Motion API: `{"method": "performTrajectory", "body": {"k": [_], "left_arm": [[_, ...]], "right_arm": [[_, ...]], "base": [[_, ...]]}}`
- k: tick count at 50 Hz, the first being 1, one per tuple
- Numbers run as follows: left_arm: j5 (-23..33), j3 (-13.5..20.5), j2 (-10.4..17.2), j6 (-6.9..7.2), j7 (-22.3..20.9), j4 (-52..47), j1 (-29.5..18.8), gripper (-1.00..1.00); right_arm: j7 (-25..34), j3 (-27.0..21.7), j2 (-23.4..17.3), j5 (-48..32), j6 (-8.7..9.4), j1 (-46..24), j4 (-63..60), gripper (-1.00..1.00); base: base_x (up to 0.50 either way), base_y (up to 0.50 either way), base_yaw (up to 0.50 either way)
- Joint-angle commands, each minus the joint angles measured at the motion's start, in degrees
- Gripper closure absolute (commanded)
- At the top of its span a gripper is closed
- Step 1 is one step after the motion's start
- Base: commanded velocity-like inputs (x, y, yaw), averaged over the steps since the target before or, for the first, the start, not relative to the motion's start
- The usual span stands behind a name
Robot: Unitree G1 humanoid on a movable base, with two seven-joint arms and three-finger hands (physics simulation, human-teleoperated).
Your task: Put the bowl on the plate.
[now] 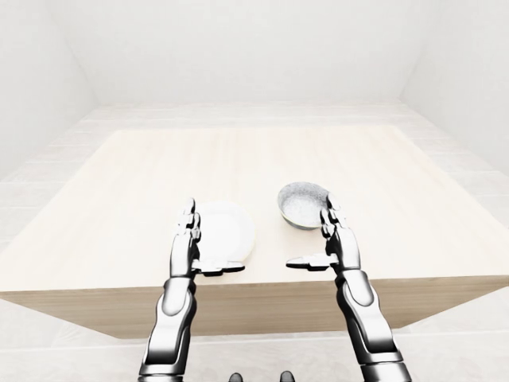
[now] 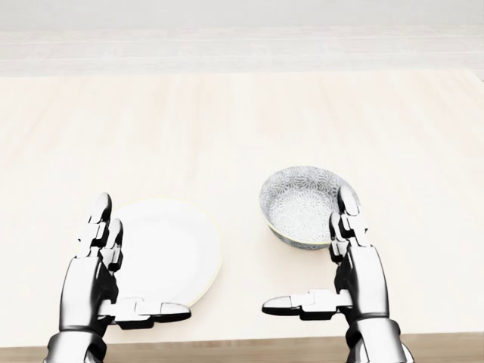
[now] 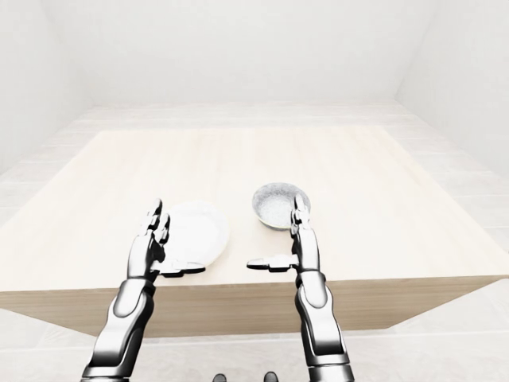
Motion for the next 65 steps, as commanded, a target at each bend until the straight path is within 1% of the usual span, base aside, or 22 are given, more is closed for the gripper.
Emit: {"method": "performTrajectory", "body": {"k": [1, 2, 4, 5, 8, 10, 11, 13, 14, 19, 26, 31, 37, 38, 39, 42, 47, 51, 55, 58, 59, 65], "left_arm": [[-2.4, -0.5, 2.6, 1.01, 0.9, 0.9, -0.8, -1.0], [-2.0, 0.2, 2.2, 1.85, 0.3, -0.2, -0.6, -1.0], [-1.2, 0.8, 1.7, 2.07, -0.2, -0.6, -0.5, -1.0], [-0.5, 1.3, 1.3, 1.99, -0.3, -1.2, -0.3, -1.0], [-0.1, 2.2, 0.4, 3.08, -1.8, -3.3, 0.6, -1.0], [0.5, 2.5, -0.3, 2.64, -2.2, -3.5, 0.9, -1.0], [0.7, 2.7, -0.6, 2.27, -2.3, -3.1, 0.8, -1.0], [1.0, 2.8, -0.8, 2.12, -2.6, -2.9, 0.7, -1.0], [1.3, 3.0, -1.0, 1.42, -2.6, -1.5, 0.1, -1.0], [1.9, 3.5, -1.3, 0.2, -2.7, 1.1, -0.9, -1.0], [2.1, 3.9, -1.4, 0.09, -2.7, 1.9, -1.5, -1.0], [2.3, 4.1, -1.4, -0.91, -2.9, 3.3, -1.9, -1.0], [2.5, 4.2, -1.4, -1.03, -2.8, 3.4, -1.9, -1.0], [2.4, 4.2, -1.3, -0.91, -2.8, 3.2, -1.9, -1.0], [2.4, 4.3, -1.3, -0.77, -2.8, 3.2, -2.0, -1.0], [2.5, 4.4, -1.3, -1.11, -2.7, 3.7, -2.2, -1.0], [2.6, 4.5, -1.3, -1.02, -2.4, 4.3, -2.8, -1.0], [2.7, 4.7, -1.2, -1.18, -1.8, 6.9, -4.6, -1.0], [2.8, 4.4, -1.2, -1.52, -1.8, 6.6, -4.0, -1.0], [2.9, 4.4, -1.2, -1.59, -1.8, 6.4, -3.8, -1.0], [2.8, 4.5, -1.1, -1.31, -1.8, 6.2, -4.0, -1.0], [2.9, 4.5, -1.1, -1.42, -1.5, 6.5, -4.2, -1.0]], "right_arm": [[-0.2, -0.6, -2.8, -0.2, 0.19, 0.3, 0.8, -1.0], [-0.1, -0.9, -2.2, -0.5, 0.28, 0.7, 0.1, -1.0], [0.6, -1.0, -2.0, -0.9, 0.56, 1.0, -0.4, -1.0], [0.5, -1.0, -1.7, -1.9, 0.05, 1.4, -0.8, -1.0], [0.5, -1.3, -1.1, -3.7, -0.75, 1.7, -1.3, -1.0], [0.7, -1.9, -0.7, -3.5, -1.14, 1.5, -1.5, -1.0], [1.2, -2.3, -0.4, -2.6, -1.94, 1.6, -1.8, -1.0], [1.7, -2.4, -0.4, -2.4, -1.86, 1.6, -2.1, -1.0], [1.2, -2.6, -0.4, -3.0, -1.81, 1.2, -1.6, -1.0], [1.8, -3.0, -0.3, -2.8, -1.8, 0.7, -0.7, -1.0], [2.2, -3.4, -0.2, -2.5, -1.75, 0.3, -0.1, -1.0], [2.5, -3.4, -0.1, -2.4, -1.68, 0.4, -0.2, -1.0], [2.4, -3.4, -0.2, -2.8, -1.56, 0.6, -0.5, -1.0], [1.5, -3.4, -0.2, -3.7, -1.09, 0.4, -0.1, -1.0], [2.4, -3.3, -0.2, -3.1, -1.54, 0.6, -0.3, -1.0], [2.5, -3.5, -0.3, -3.1, -1.22, 0.7, -0.3, -1.0], [2.7, -4.0, -0.4, -2.5, -0.98, 0.5, -0.1, -1.0], [2.8, -4.2, -0.4, -2.3, -1.06, 0.7, -0.5, -1.0], [3.3, -4.4, -0.6, -2.0, -1.1, 0.2, 0.4, -1.0], [4.1, -4.2, -0.7, -1.6, -0.39, 0.5, -0.2, -1.0], [4.1, -4.1, -0.7, -1.9, -0.15, 0.6, -0.6, -1.0], [4.5, -4.1, -0.7, -1.9, 0.1, 1.0, -1.4, -1.0]], "base": [[0.0, 0.0, 0.0], [0.0, 0.0, 0.0], [0.0, 0.0, 0.0], [0.0, 0.0, 0.0], [0.0, 0.0, 0.0], [0.0, 0.0, 0.0], [0.0, 0.0, 0.0], [0.0, 0.2, 0.0], [0.0, 0.5, 0.0], [0.0, 0.5, 0.0], [0.0, 0.5, 0.0], [0.0, 0.5, 0.0], [0.0, 0.5, 0.0], [0.0, 0.4, 0.0], [0.0, 0.0, 0.0], [0.0, -0.01, 0.0], [0.0, 0.0, 0.0], [0.0, 0.0, 0.0], [0.0, 0.0, 0.0], [0.0, 0.0, 0.0], [0.0, 0.0, 0.0], [0.13, -0.03, 0.0]]}}
